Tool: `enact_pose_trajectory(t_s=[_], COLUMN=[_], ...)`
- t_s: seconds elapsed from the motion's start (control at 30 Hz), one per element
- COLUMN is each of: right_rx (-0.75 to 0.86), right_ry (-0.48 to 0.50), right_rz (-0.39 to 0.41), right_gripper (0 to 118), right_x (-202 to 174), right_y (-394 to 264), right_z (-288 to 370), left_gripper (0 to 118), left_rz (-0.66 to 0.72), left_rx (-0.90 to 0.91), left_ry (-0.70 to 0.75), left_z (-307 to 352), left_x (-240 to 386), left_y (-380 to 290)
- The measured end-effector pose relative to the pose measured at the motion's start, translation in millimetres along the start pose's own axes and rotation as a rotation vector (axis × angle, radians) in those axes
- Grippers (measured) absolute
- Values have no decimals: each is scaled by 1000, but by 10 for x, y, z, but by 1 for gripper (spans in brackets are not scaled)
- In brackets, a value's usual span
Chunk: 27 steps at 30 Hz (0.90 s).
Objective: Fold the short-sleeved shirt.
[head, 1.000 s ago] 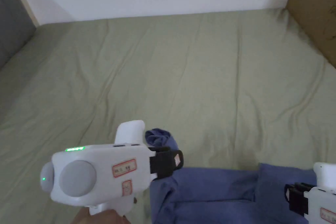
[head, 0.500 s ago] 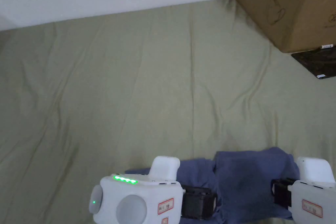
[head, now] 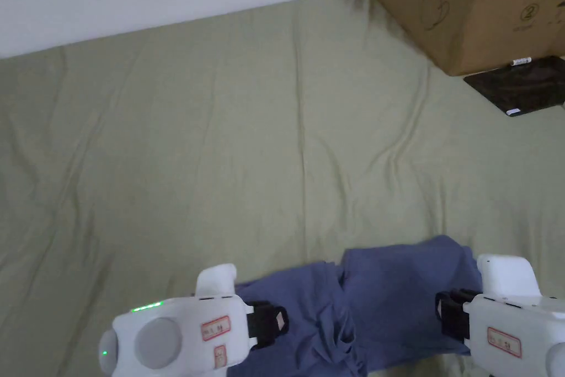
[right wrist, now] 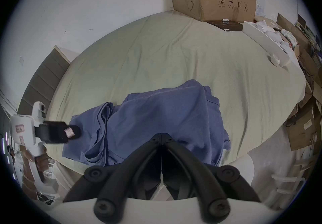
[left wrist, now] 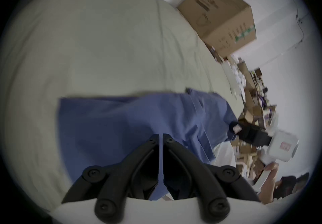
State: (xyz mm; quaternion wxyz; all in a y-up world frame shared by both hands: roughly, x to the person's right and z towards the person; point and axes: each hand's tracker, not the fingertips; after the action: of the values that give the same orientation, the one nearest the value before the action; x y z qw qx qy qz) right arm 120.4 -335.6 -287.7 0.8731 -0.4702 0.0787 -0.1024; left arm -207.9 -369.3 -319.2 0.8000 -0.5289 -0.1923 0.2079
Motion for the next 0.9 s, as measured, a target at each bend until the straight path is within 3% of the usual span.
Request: enact_pose_trajectory(t_s=[0.4, 0.57, 0.73, 0.9], right_rx=[-17, -17, -8, -3], right_ry=[-18, -17, -17, -18], right_rz=[-10, -5, 13, 54], right_gripper=[0, 0, 0, 0], right_x=[100, 54, -30, -182], right_y=[-48, -38, -8, 32], right_z=[-2, 29, 94, 114], left_gripper=[3, 3, 3, 3], left_rz=[-165, -140, -30, 154], left_rx=[-105, -123, -16, 131], left_ry=[-99, -261, -304, -216], left_z=[-261, -150, 316, 836], left_x=[685, 745, 355, -638], left_y=[-117, -159, -181, -245])
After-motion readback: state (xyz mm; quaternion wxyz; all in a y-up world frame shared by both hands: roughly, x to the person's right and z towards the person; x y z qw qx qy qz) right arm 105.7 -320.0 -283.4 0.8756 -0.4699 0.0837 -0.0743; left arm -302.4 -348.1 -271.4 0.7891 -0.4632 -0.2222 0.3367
